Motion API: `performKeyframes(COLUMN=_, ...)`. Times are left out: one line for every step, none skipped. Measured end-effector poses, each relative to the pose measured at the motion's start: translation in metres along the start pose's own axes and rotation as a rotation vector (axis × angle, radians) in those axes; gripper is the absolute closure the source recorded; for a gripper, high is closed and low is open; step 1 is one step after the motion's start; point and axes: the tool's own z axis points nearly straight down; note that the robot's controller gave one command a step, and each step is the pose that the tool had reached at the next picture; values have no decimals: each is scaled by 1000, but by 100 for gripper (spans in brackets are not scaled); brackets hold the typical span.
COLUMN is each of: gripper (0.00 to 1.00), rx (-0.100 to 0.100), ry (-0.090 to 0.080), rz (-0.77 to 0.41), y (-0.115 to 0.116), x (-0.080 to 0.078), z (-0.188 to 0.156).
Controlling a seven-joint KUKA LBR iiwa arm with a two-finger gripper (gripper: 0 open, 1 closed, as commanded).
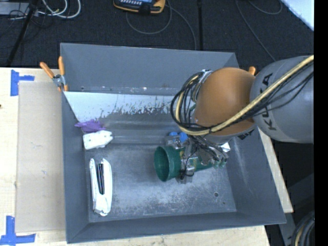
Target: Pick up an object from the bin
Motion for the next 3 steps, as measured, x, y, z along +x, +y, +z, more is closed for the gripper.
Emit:
performKeyframes(gripper=100, rx=-6, ry=40, rz=12, y=-3, x=11, z=4)
performKeyframes(gripper=100, rx=0, ry=-3, rz=51, y=-7, x=-24, z=-211)
performKeyframes(gripper=100, rx=0, ry=-3, rz=53, y=-7, x=-24, z=-210)
